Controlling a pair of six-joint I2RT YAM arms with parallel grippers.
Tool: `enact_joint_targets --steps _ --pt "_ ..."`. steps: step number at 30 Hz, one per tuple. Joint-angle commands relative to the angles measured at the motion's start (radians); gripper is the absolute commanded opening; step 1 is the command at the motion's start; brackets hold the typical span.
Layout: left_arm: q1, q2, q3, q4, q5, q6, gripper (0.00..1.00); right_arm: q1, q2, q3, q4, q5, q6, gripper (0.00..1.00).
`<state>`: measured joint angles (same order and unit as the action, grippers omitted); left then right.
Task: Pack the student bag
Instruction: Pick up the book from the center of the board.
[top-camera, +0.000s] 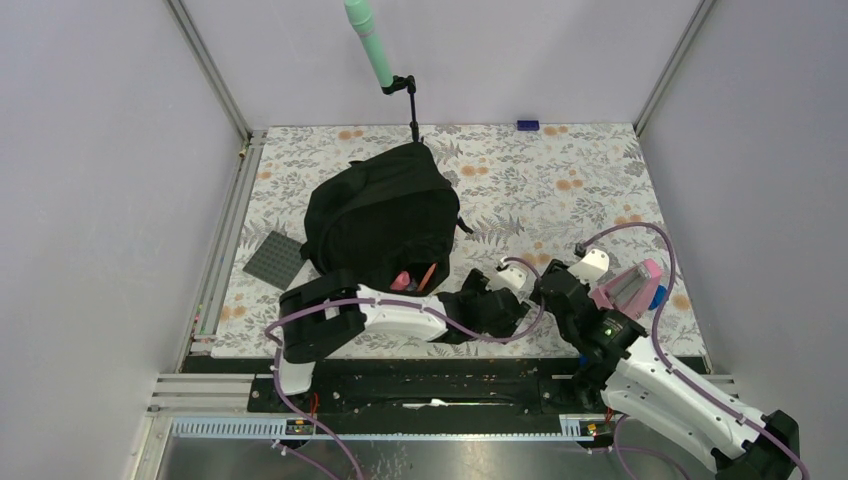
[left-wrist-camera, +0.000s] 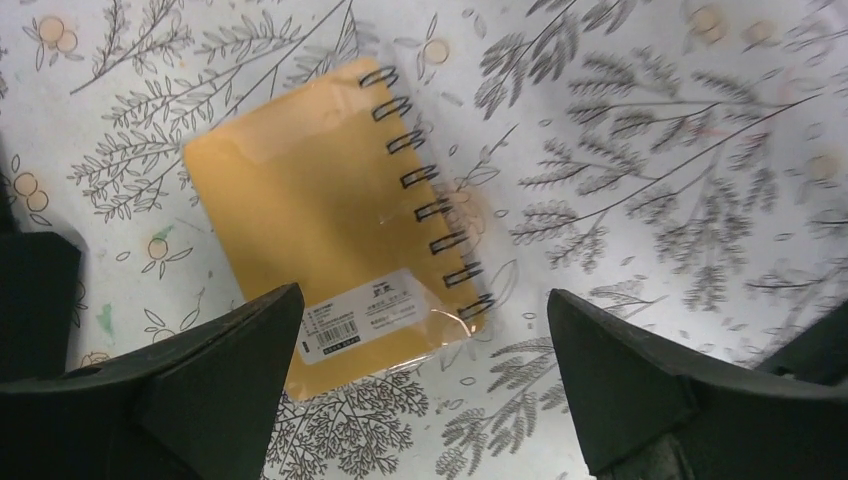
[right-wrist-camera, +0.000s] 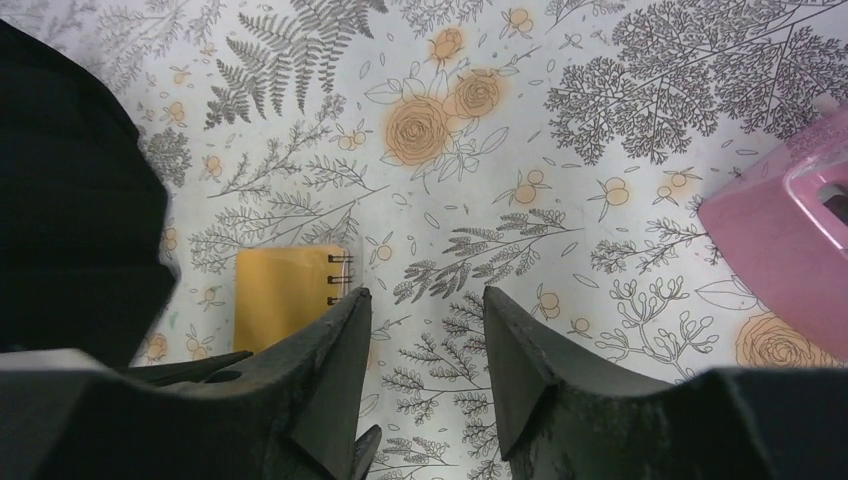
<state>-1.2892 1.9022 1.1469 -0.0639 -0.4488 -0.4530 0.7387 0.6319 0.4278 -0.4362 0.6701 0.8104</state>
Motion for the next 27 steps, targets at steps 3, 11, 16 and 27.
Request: enact_joint_targets --steps 3,11,16,27 --pt "-0.019 0.063 0.076 -0.099 -0.101 -0.008 0.96 -0.035 -0.039 0.058 0.011 0.033 -0.027 0.53" --pt "-0.027 0.092 0.102 -0.17 -0.111 -0.023 0.43 -0.047 -0.051 0.076 0.019 0.029 -0.031 0.55" --pt "-0.042 0.067 0.093 -0.203 -0.112 -0.033 0.16 -0.053 -0.06 0.074 0.027 0.033 -0.032 0.55" --pt "-0.082 -0.072 0.098 -0.268 -0.21 -0.024 0.0 -0.054 -0.075 0.056 0.033 0.022 -0.024 0.55"
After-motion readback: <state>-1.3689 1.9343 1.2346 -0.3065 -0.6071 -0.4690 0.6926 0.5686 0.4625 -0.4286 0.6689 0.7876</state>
